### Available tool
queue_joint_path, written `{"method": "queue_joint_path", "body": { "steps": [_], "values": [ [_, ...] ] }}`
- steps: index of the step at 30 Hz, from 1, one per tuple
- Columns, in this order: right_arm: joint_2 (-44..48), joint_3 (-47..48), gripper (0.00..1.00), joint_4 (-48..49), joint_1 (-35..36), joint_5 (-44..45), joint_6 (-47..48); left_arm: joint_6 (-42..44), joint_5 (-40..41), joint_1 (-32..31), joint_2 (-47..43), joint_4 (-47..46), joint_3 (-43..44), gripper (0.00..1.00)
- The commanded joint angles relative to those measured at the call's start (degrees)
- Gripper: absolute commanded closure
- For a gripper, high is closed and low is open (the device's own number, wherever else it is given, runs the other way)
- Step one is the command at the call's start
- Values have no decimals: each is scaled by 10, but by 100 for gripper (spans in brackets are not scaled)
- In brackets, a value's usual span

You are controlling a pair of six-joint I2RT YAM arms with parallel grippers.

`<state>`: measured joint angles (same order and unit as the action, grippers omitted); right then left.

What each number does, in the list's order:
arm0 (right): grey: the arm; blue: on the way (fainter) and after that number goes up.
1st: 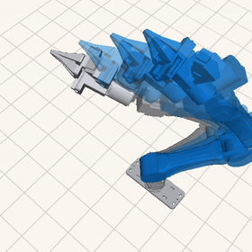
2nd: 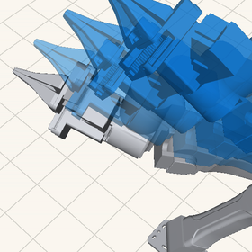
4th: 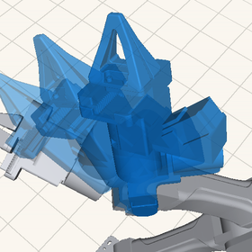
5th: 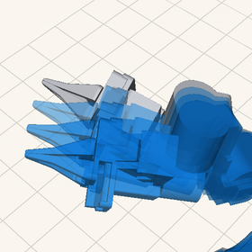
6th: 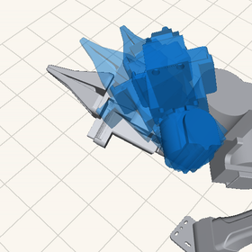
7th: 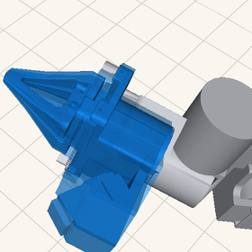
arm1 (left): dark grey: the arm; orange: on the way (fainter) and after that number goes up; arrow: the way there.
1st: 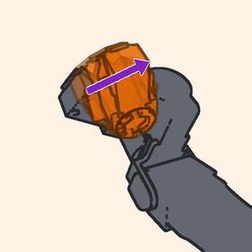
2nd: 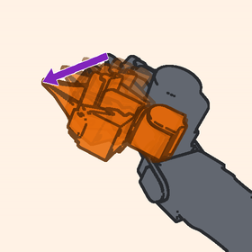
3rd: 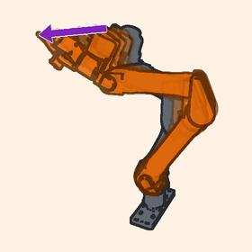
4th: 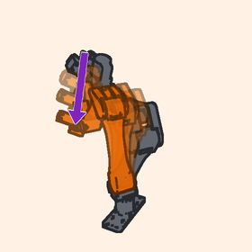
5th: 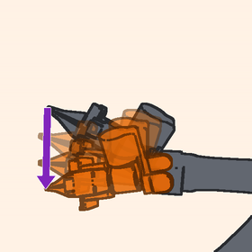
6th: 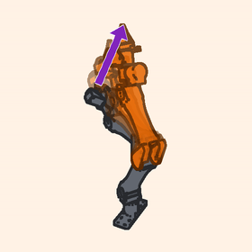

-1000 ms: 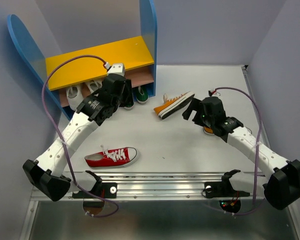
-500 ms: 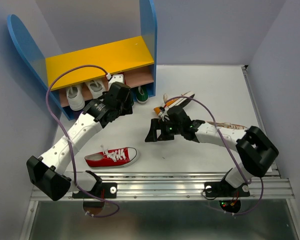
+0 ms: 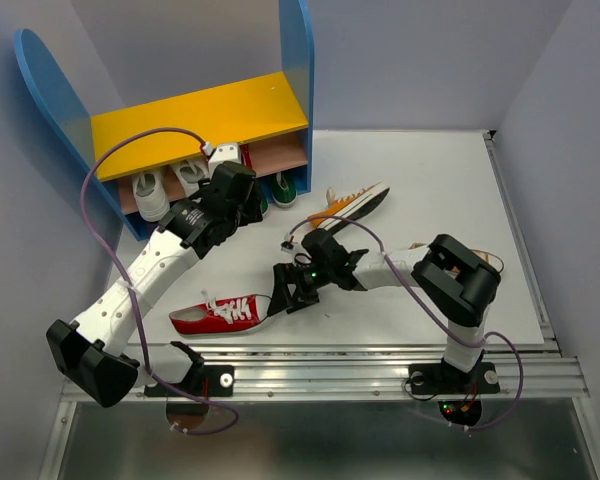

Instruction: Place and organize the shoes onto the shoe shelf

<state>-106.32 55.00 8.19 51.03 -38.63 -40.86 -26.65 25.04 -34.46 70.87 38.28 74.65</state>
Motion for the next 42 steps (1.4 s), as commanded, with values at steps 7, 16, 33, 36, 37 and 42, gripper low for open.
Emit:
{"method": "queue_joint_path", "body": {
  "steps": [7, 16, 33, 36, 37, 42],
  "values": [
    [-67, 71, 19, 75, 13, -22, -44, -5, 4, -3, -9, -26, 12, 32],
    [-43, 60, 70, 73, -7, 30, -62, -4, 7, -2, -8, -33, 1, 32],
    [0, 133, 84, -283, -213, 23, 199, 23, -10, -2, -6, -76, -42, 32],
    [7, 133, 73, -300, -230, 57, 206, 27, -6, -2, -3, -83, -68, 32],
    [9, 135, 63, -303, -230, 65, 206, 28, -5, -2, -1, -81, -73, 32],
    [30, 159, 20, -335, -235, 107, 216, 18, 19, -3, -19, -77, -122, 32]
  ]
}}
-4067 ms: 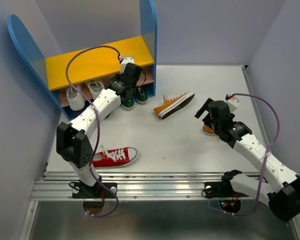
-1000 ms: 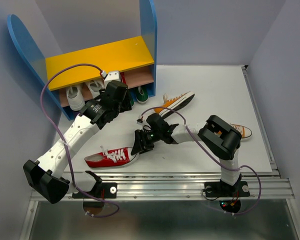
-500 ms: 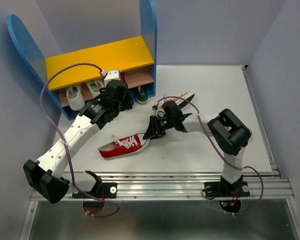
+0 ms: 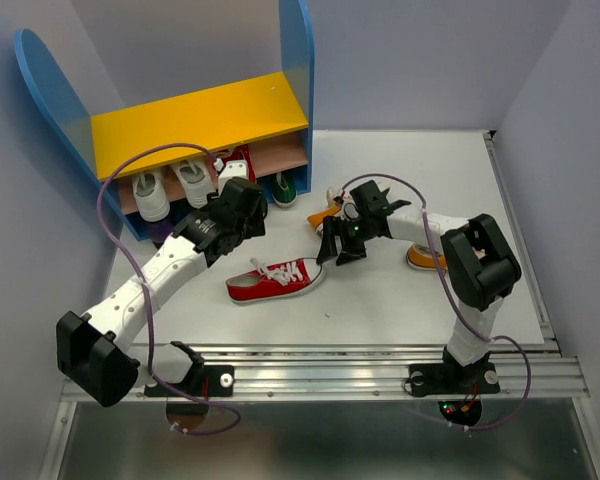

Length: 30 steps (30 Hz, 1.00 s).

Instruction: Place and organize the shoes onto the shoe shelf

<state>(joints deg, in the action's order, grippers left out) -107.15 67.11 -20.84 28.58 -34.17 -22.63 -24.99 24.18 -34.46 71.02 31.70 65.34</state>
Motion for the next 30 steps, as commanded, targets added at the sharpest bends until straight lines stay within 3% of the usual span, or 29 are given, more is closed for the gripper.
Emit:
{"method": "queue_joint_path", "body": {
  "steps": [1, 7, 16, 26, 30],
  "values": [
    [49, 42, 10, -53, -11, 63, 38, -1, 31, -2, -31, -11, -37, 33],
    [94, 56, 0, -92, -11, 81, 44, -22, 26, -2, -45, 6, -89, 36],
    [158, 64, 0, -121, -11, 164, 28, -73, 3, -3, 27, 55, -94, 41],
    [181, 68, 0, -124, -16, 220, 17, -131, -62, -3, 60, 56, -131, 31],
    [184, 66, 0, -124, -21, 230, 16, -133, -156, -3, 72, 15, -158, 32]
  ]
}}
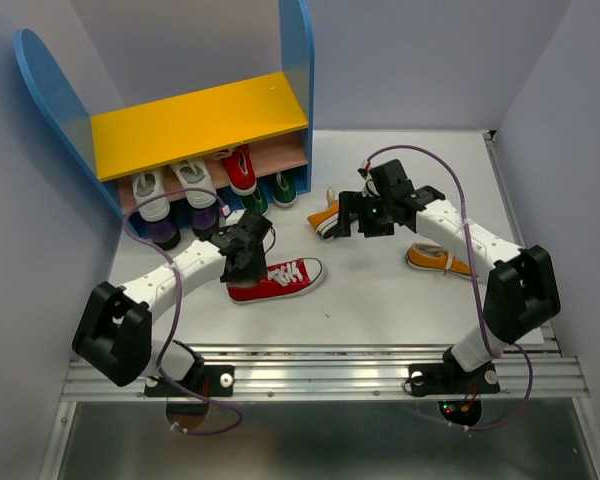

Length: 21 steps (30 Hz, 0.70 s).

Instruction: Place and organize the shoes onto the shoe shelf

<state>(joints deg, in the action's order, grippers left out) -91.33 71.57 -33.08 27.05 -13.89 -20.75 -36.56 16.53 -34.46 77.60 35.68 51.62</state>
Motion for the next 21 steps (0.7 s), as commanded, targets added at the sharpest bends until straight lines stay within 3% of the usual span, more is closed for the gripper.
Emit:
{"method": "queue_joint_path", "body": {
  "steps": [1, 5, 14, 21],
  "values": [
    [26, 21, 0, -1, -6, 31, -3, -19, -99, -3, 6, -34, -33, 33],
    [30, 16, 0, -1, -11, 40, -3, -26, -163, -11, -7, -60, -52, 34],
    [29, 11, 0, -1, -11, 41, -7, -30, -216, -64, -18, -28, -24, 36],
    [29, 11, 0, 0, -11, 35, -10, 0, -109, -79, -26, 71, 43, 43]
  ]
}}
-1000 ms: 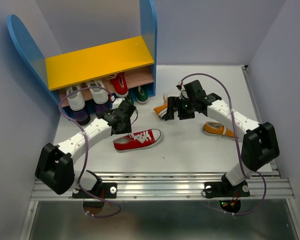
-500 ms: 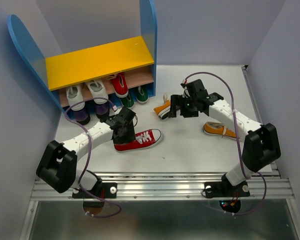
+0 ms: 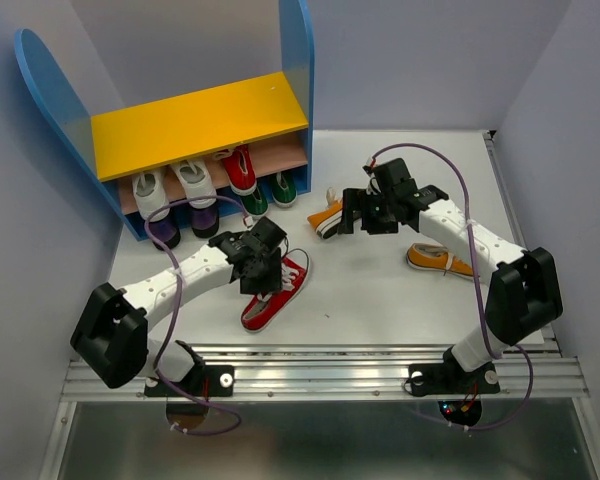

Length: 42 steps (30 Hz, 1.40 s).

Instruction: Place and organize the shoes onto the shoe shelf

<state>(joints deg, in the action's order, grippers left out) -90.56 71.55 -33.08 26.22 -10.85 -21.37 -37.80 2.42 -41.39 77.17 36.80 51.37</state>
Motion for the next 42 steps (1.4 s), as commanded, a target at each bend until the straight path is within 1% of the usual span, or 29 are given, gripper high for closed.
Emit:
{"method": "queue_joint_path", "body": {
  "steps": [1, 4, 6, 10, 15, 19, 28, 38, 40, 41, 42],
  "values": [
    [21, 12, 0, 0, -3, 3, -5, 16, 37, -12, -23, 66, 56, 45],
    [18, 13, 0, -1, -3, 2, -7, 19, 52, -32, -20, 85, 61, 46],
    [15, 15, 0, 0, -3, 0, -8, 13, 64, -55, -8, 98, 61, 46],
    [14, 18, 0, 0, -3, -1, -9, -14, 97, -99, 12, 127, 66, 47],
    [10, 18, 0, 0, -3, -2, -8, -42, 142, -118, 21, 159, 76, 45],
    [10, 18, 0, 0, -3, -3, -8, -54, 150, -128, 21, 164, 83, 46],
    [10, 16, 0, 0, -3, -5, -7, -54, 122, -142, 42, 128, 65, 46],
    [9, 17, 0, 0, -3, -9, -8, -65, 130, -142, 75, 56, 29, 46],
    [10, 17, 0, 0, -3, -8, -8, -65, 128, -142, 83, 40, 22, 53],
    [11, 17, 0, 0, -3, -7, -9, -65, 127, -142, 87, 36, 20, 64],
    [13, 16, 0, 0, -3, -7, -9, -65, 126, -142, 89, 30, 21, 70]
  ]
}}
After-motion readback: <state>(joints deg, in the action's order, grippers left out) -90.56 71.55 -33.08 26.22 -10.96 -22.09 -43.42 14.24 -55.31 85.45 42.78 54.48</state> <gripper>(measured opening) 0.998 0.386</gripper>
